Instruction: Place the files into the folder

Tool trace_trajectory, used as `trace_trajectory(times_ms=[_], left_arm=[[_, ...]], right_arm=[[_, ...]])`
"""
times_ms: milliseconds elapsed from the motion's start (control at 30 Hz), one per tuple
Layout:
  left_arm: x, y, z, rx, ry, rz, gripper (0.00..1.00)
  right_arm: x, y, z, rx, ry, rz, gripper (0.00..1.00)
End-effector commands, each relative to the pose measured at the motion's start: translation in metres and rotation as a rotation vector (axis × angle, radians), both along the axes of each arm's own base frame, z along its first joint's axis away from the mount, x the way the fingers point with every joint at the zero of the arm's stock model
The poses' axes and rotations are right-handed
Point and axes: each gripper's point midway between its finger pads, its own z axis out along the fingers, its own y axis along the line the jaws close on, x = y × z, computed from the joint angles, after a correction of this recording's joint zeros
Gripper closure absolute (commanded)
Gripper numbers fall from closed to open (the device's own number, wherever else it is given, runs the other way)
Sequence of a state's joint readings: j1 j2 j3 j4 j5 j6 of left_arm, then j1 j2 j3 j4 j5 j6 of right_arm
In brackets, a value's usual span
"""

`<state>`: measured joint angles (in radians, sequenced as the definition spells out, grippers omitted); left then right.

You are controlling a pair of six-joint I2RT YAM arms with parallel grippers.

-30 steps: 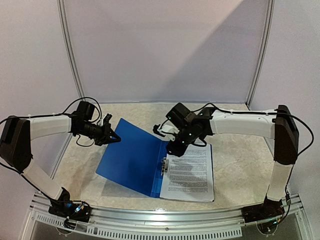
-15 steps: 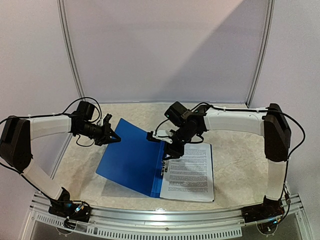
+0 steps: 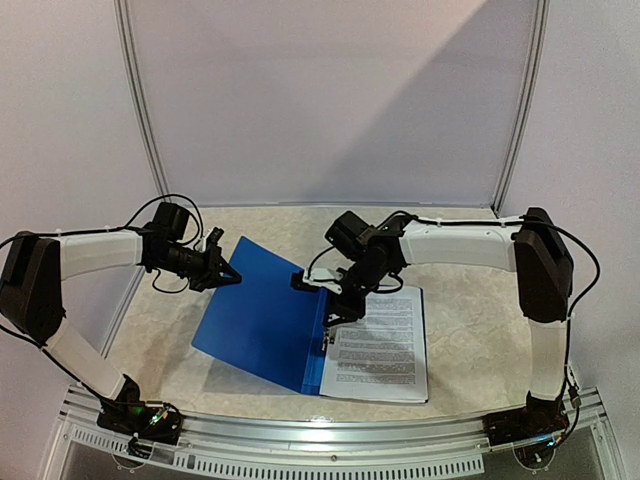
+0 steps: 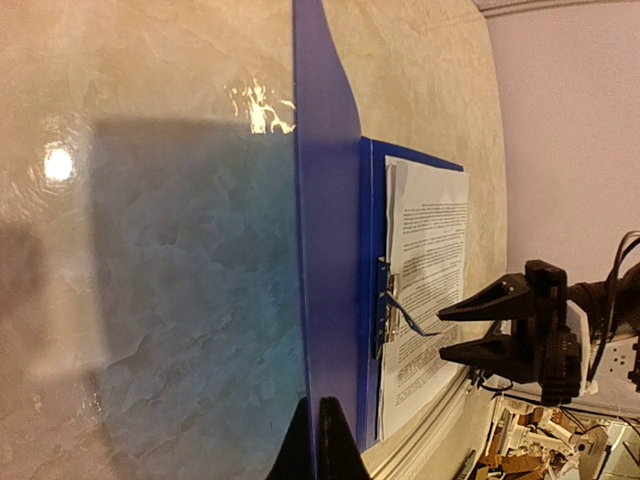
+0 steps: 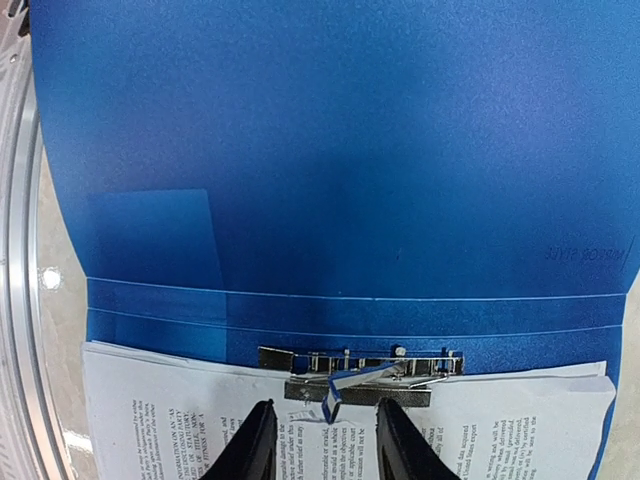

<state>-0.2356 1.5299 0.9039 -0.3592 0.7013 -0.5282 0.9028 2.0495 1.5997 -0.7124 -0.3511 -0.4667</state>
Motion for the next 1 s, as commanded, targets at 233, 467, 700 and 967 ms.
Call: trace_trajectory(times_ms=[233, 467, 700, 967], left_arm=[[0.005, 0.004, 0.004, 0.002, -0.022, 0.016, 1.0], [0.005, 0.004, 0.003, 0.003, -0.02, 0.017, 1.0], [0.005, 0.005, 0.004, 0.003, -0.021, 0.019, 1.0], [0.005, 0.005, 0.004, 0.002, -0.023, 0.018, 1.0]], right_arm=[[0.007, 0.007, -0.009, -0.001, 0.017, -0.026, 0.84], [0.004, 0.005, -0.007, -0.007, 0.024, -0.027, 0.84], [0.004, 0.009, 0.005, 0.018, 0.002, -0.023, 0.82], [0.0, 0.007, -0.003, -0.006, 0.005, -0.014, 0.95]])
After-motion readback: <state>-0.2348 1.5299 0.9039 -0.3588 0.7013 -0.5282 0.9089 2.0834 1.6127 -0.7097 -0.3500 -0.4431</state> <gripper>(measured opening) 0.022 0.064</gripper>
